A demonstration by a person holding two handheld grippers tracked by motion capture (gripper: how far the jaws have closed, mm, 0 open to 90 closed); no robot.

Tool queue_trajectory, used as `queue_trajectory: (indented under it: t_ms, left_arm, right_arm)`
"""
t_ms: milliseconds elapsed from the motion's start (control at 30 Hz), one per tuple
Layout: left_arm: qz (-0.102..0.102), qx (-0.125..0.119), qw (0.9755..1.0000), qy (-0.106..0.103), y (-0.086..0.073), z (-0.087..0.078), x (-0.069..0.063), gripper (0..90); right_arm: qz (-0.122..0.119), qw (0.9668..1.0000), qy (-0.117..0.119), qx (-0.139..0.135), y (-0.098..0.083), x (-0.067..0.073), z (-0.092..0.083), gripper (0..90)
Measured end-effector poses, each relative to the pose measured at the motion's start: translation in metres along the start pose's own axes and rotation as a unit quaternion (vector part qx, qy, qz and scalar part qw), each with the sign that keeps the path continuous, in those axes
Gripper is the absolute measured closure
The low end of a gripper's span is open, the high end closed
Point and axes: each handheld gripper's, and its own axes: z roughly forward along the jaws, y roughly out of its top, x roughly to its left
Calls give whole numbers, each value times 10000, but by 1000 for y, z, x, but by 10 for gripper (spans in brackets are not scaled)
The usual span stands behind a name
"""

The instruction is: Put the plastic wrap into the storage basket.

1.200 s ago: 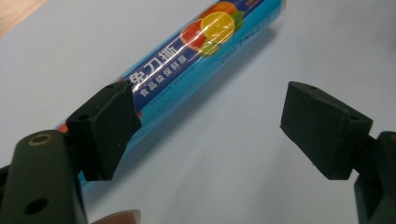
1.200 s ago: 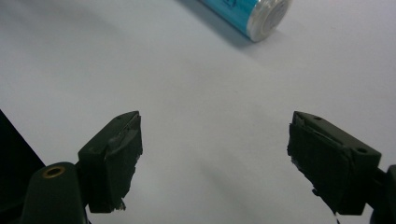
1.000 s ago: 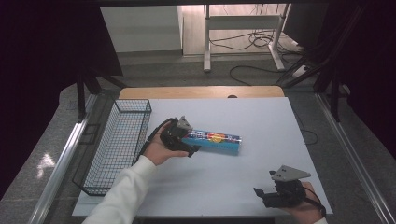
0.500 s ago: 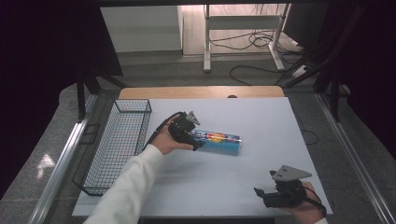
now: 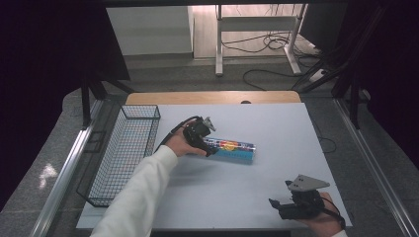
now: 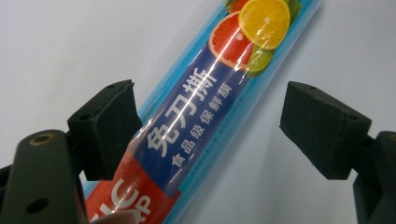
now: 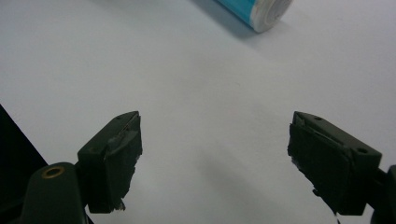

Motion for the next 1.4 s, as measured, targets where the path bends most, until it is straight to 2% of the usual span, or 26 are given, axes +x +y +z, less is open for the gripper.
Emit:
queue_trajectory:
  t_ms: [100,133,333,367,500,600,733,833,1067,1200,1400]
  left_arm:
    - [57,43,10000,-24,1,3,2,197]
    - [53,63,9999,-89,1,7,4,200]
    - [98,137,9998,-92,-2,17,10,204]
    - [128,166,9996,-164,-3,20,12,186]
    - [142,136,9995,-233,-3,23,15,167]
    - [250,264,9989,-286,-3,26,17,152]
    - [394,436,9980,-236,1,30,16,137]
    - [433,442,9978,-228,1,34,18,119]
    - [380,512,9978,-173,2,41,19,92]
    - [448,611,9971,-75,3,44,19,90]
    - [468,653,9968,-49,3,45,18,94]
  right_arm:
    - [-4,10000,11,4,0,0,0,182]
    - [-9,10000,12,5,0,0,0,182]
    - [2,10000,6,9,0,-1,0,182]
    - [4,10000,3,16,0,-1,0,183]
    - [23,10000,18,26,0,-2,1,183]
    - [19,10000,18,42,0,-2,2,182]
    - [30,10000,20,69,0,-2,3,182]
    - [39,10000,25,79,-1,-2,3,182]
    - [50,9999,39,114,-1,-3,4,182]
    - [48,9999,45,132,-1,-3,5,182]
    - [54,9999,53,139,-1,-3,5,182]
